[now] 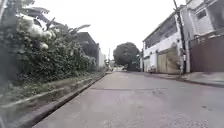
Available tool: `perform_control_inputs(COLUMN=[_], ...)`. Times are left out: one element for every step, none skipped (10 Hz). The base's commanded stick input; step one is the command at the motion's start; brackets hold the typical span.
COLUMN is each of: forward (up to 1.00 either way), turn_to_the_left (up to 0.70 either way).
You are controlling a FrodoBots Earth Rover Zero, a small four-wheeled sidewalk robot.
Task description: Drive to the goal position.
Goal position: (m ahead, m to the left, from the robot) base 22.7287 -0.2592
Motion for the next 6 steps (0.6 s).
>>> perform_control_inputs(forward=[1.0, 1.0, 1.0, 1.0, 1.0, 1.0], turn_to_the_left=[0.0, 0.0, -0.38, -0.23, -0.08, 0.0])
